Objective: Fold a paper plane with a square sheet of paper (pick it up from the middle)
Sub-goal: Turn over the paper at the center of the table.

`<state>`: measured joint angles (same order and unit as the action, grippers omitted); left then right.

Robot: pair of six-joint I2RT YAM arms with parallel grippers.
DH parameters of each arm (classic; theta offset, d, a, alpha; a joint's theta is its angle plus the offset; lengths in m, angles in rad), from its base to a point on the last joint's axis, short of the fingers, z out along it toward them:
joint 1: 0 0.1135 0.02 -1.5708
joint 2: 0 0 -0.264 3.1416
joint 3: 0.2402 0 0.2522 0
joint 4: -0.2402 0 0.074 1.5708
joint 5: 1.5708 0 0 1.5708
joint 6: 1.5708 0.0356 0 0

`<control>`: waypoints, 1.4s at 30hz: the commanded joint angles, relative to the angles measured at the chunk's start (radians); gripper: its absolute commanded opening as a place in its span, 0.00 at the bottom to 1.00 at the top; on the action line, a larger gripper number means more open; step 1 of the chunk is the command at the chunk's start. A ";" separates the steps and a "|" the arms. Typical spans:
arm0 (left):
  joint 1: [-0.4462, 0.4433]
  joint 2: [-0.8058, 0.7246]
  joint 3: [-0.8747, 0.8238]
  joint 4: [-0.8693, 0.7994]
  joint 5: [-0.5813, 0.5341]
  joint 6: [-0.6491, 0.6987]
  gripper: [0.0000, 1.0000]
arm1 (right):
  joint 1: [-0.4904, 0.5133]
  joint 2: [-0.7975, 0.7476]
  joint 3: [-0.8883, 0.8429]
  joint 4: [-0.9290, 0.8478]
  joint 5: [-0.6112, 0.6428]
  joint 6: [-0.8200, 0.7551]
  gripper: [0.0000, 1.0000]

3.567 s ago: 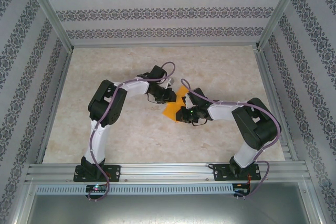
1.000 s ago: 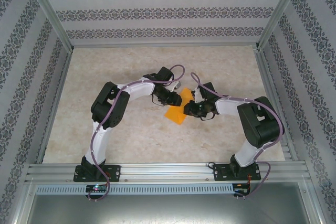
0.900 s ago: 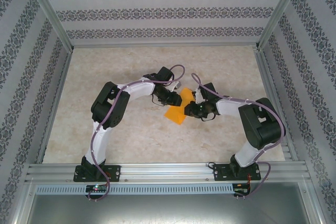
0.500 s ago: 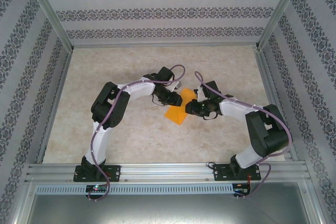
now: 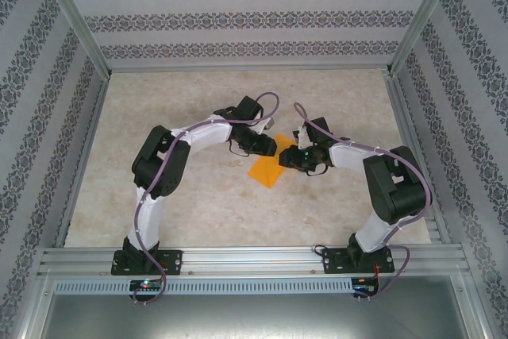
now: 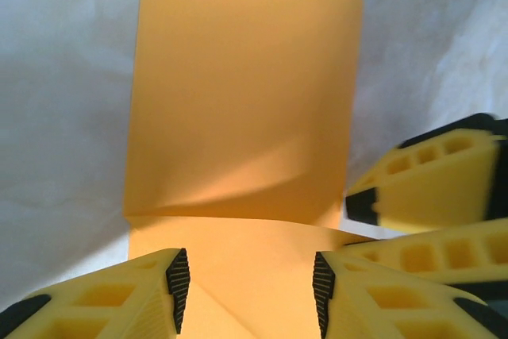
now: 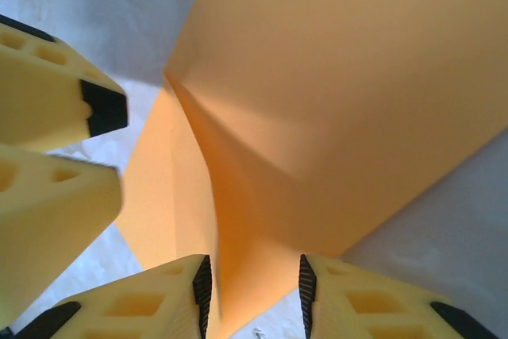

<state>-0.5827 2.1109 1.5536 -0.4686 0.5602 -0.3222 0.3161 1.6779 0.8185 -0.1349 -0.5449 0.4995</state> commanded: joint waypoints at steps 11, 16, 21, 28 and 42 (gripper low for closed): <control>0.036 -0.192 -0.122 0.014 -0.005 -0.043 0.57 | 0.035 0.089 -0.010 0.206 -0.160 0.104 0.31; 0.070 -0.284 -0.247 0.122 0.062 -0.126 0.64 | 0.047 0.111 -0.014 0.254 -0.195 0.134 0.24; 0.105 -0.342 -0.363 0.281 0.112 -0.228 0.71 | 0.043 0.078 -0.024 0.253 -0.211 0.139 0.10; 0.143 -0.405 -0.499 0.535 0.158 -0.402 0.76 | 0.032 -0.001 -0.045 0.341 -0.296 0.207 0.00; 0.149 -0.469 -0.609 0.921 0.227 -0.663 0.80 | 0.006 -0.140 -0.022 0.487 -0.415 0.359 0.00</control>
<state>-0.4427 1.6619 0.9546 0.3027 0.7395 -0.9073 0.3351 1.5692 0.7769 0.2745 -0.9100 0.8127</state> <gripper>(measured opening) 0.802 0.046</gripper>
